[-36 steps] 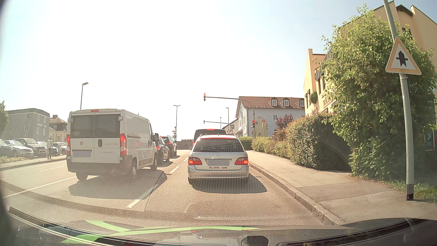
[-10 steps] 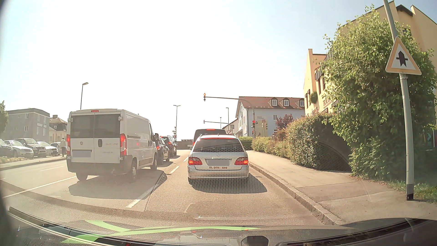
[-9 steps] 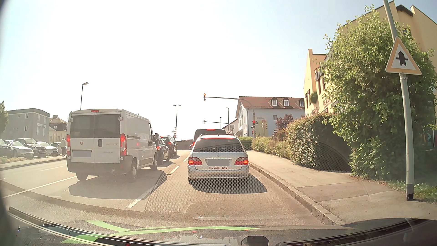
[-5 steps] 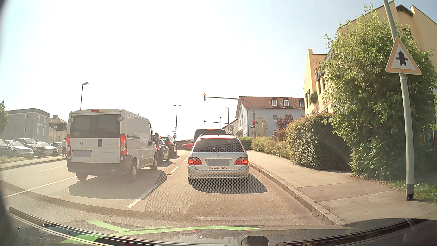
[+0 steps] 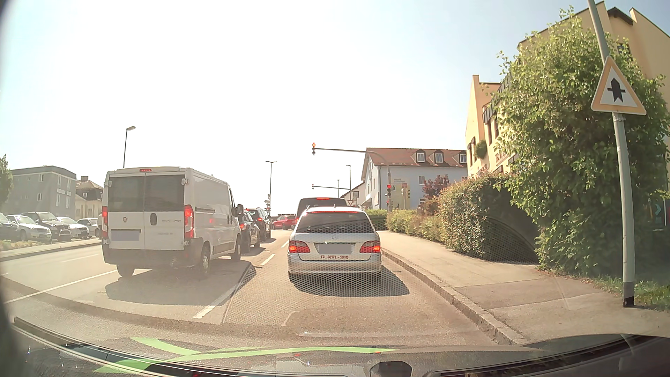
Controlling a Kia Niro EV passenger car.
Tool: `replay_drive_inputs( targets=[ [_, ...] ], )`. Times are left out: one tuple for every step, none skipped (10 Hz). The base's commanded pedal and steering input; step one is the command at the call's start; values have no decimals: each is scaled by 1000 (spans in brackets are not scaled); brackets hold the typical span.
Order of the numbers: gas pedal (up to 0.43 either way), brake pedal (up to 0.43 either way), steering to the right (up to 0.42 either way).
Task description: Follow the waypoints while adhering to traffic rules and regulations
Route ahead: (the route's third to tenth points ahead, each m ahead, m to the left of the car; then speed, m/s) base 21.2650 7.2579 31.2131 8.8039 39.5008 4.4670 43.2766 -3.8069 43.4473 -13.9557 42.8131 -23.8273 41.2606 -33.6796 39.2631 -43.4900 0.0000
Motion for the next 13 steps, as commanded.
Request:
replay_drive_inputs(
  targets=[
    [0,207,-14],
    [0,207,-15],
    [0,207,-15],
    [0,207,-15],
    [0,207,-14],
    [0,207,-14],
    [0,207,-15],
    [0,207,-14],
    [0,207,-15],
    [0,207,-15],
    [0,207,-15],
    [0,207,-15],
    [0,207,-15]
  ],
)
